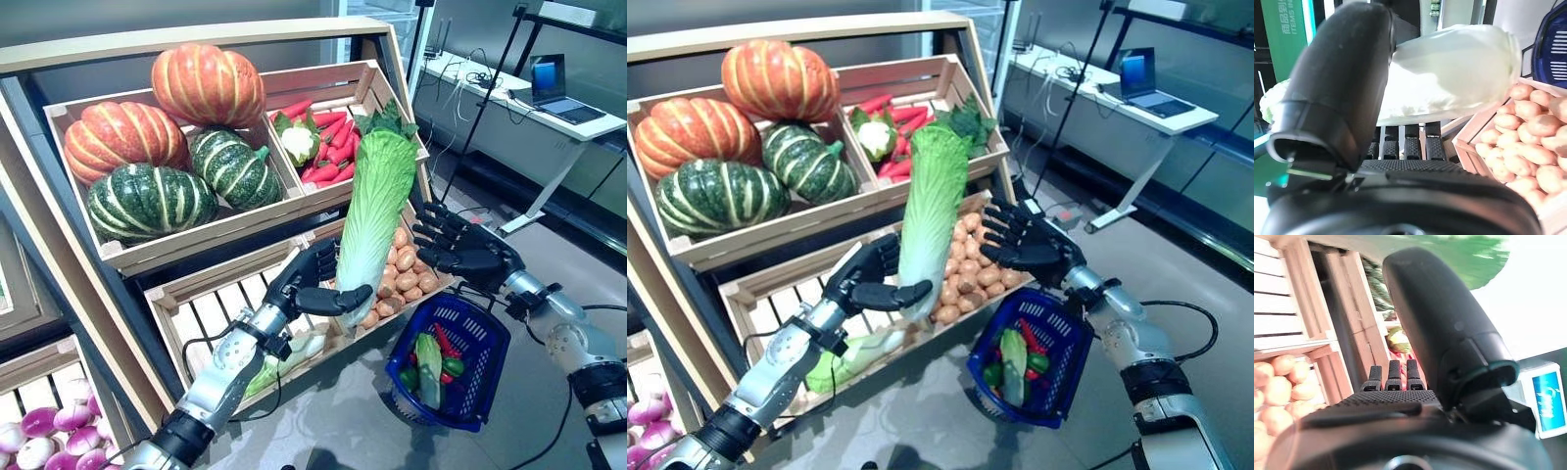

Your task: Put vegetables into the basket

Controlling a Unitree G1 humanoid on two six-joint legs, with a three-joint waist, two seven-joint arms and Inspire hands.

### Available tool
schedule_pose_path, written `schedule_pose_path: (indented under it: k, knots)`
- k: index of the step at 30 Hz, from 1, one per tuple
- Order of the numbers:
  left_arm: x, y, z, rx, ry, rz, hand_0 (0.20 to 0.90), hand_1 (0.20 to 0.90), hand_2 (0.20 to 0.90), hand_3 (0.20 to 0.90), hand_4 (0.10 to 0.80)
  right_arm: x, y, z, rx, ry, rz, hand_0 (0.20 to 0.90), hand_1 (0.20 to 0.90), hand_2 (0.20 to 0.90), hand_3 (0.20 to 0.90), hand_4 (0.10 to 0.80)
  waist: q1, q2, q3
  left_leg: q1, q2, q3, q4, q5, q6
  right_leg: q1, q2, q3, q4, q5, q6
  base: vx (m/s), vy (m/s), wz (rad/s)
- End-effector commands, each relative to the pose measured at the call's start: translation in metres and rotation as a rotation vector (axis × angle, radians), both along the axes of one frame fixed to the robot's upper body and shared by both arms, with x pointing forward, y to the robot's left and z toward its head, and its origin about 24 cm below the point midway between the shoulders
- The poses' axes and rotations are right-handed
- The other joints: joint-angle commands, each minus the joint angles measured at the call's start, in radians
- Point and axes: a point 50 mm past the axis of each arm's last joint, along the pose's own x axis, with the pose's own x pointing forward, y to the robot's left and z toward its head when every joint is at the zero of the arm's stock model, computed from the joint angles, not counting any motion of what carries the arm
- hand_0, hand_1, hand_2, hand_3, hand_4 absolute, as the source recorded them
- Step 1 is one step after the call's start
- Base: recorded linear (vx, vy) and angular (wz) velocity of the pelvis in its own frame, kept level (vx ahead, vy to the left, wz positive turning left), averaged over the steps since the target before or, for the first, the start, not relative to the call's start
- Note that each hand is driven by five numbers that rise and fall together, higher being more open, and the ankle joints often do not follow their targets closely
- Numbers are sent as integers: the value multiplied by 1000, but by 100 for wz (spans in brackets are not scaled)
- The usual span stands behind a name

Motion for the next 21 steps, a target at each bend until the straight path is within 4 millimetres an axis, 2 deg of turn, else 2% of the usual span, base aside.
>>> schedule_pose_path:
  k: [1, 9, 15, 21]
  knots:
    - [12, -2, 42, -47, -261, -20, 300, 300, 300, 300, 400, 5, -18, 70, 137, -283, -21, 900, 900, 900, 900, 800, 14, -22, -62, 22, 17, 20, 2, -87, 2, -12, -7, -35, 2, 33, -52, 0, 0, 0]
    - [9, -11, 38, -42, -246, -60, 300, 300, 300, 300, 400, 14, -2, 77, 151, -275, 38, 900, 900, 900, 900, 800, 18, -20, -68, 25, 18, 16, 2, -89, 2, -9, -7, -34, 2, 29, -51, 0, 0, 0]
    - [8, -18, 40, -42, -256, -95, 300, 300, 300, 300, 400, 22, 21, 77, 92, -243, 116, 900, 900, 900, 900, 800, 25, -20, -68, 20, 16, 12, 2, -85, 2, -10, -8, -39, 2, 29, -53, 0, 0, 0]
    - [9, -26, 44, -55, -273, -118, 300, 300, 300, 300, 400, 31, 40, 66, 45, -155, 162, 900, 900, 900, 900, 800, 31, -18, -70, 23, 15, 6, 2, -84, 3, -4, -10, -43, 2, 27, -53, 0, 0, 0]
